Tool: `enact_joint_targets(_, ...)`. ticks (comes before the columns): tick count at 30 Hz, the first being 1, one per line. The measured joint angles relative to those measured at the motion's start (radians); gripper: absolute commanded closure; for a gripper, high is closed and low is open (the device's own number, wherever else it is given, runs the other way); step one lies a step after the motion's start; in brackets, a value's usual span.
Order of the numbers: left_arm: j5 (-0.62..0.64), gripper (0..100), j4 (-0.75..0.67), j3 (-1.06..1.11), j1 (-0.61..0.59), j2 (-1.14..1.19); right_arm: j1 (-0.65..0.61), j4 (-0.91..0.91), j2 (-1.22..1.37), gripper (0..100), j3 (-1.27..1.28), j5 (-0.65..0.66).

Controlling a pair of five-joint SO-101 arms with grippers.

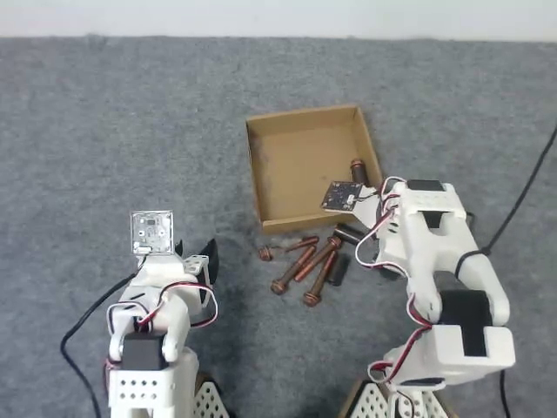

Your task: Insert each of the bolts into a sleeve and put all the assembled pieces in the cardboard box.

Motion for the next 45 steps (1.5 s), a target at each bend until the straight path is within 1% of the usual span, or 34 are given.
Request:
enact_joint_targets(4,0.000,82,0.000,0.000,0.000,0.000,0.015,0.006,-0.078,98.9,0.002,-0.187)
enact_joint_targets(9,0.000,82,0.000,0.000,0.000,0.000,0.017,-0.089,-0.166,98.7,0.107,-0.531)
enact_joint_targets(11,0.000,82,0.000,0.000,0.000,0.000,0.018,-0.132,-0.187,98.7,0.157,-0.640)
enact_joint_targets(18,0.000,82,0.000,0.000,0.000,0.000,0.017,-0.338,-0.276,98.9,0.344,-0.819)
enact_joint_targets(21,0.000,82,0.000,0.000,0.000,0.000,0.018,-0.361,-0.344,98.9,0.404,-0.842)
enact_joint_targets(26,0.000,82,-0.012,0.000,0.000,0.000,0.077,-0.400,-0.446,98.9,0.471,-0.844)
enact_joint_targets(31,0.000,82,-0.012,0.000,0.000,0.000,0.086,-0.408,-0.454,98.9,0.476,-0.844)
enact_joint_targets(35,0.066,82,-0.034,0.000,0.000,0.000,0.086,-0.408,-0.437,98.9,0.476,-0.844)
enact_joint_targets(37,0.078,82,-0.034,-0.002,0.000,0.000,0.091,-0.408,-0.423,98.9,0.476,-0.844)
enact_joint_targets(40,0.078,82,-0.008,-0.032,0.000,0.000,0.091,-0.408,-0.422,98.9,0.476,-0.844)
enact_joint_targets(45,0.081,82,0.064,-0.149,0.000,0.000,0.094,-0.408,-0.422,98.9,0.476,-0.844)
